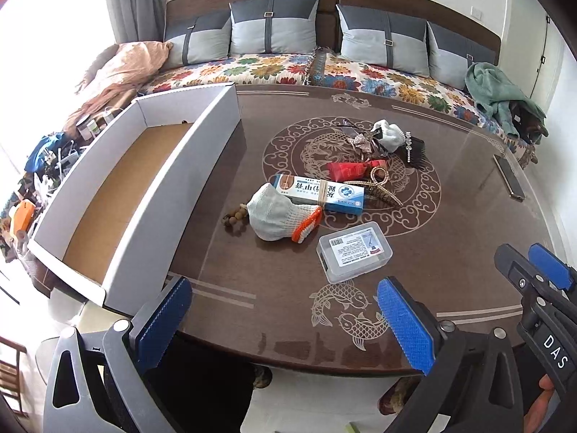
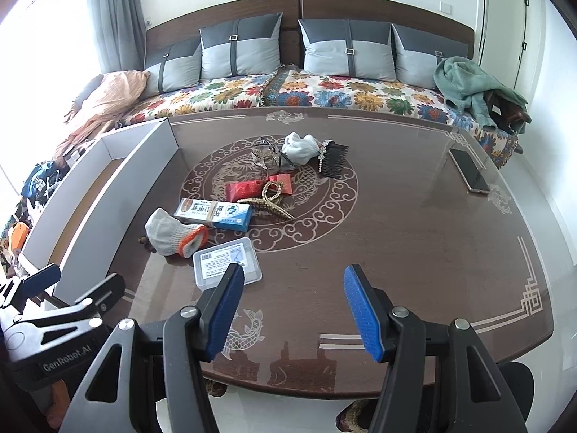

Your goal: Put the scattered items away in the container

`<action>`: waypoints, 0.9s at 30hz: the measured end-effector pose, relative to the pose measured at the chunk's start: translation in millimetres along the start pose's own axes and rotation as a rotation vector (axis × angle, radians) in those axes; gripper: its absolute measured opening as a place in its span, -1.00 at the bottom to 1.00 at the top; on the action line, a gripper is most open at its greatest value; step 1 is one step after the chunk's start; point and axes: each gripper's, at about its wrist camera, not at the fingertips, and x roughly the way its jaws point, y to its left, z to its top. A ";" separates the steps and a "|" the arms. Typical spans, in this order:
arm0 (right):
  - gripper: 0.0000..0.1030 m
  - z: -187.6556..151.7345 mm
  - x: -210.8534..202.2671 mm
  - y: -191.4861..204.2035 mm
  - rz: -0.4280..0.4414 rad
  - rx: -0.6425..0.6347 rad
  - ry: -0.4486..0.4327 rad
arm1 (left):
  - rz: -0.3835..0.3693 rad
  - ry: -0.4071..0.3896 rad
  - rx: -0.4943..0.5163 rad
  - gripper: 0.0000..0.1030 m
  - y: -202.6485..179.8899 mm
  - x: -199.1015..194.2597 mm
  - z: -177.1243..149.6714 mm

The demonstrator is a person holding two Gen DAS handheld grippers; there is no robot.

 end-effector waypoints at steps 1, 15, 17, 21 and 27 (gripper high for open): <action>0.15 0.0 -1.5 2.8 -0.002 -0.004 -0.005 | -0.002 -0.001 -0.001 1.00 -0.3 -0.3 0.2; 0.15 -0.1 -11.8 0.7 0.007 -0.002 -0.017 | -0.025 -0.002 -0.002 1.00 -1.7 -6.4 1.2; 0.15 -0.9 -11.8 0.8 0.004 -0.006 -0.016 | -0.026 -0.002 0.002 1.00 -2.7 -6.7 1.0; 0.15 -2.2 -10.8 0.9 0.002 -0.008 -0.012 | -0.020 -0.007 0.008 1.00 -4.3 -8.2 0.3; 0.15 -1.4 -11.1 2.8 0.002 -0.015 -0.009 | -0.025 -0.006 0.009 1.00 -3.6 -9.4 -0.9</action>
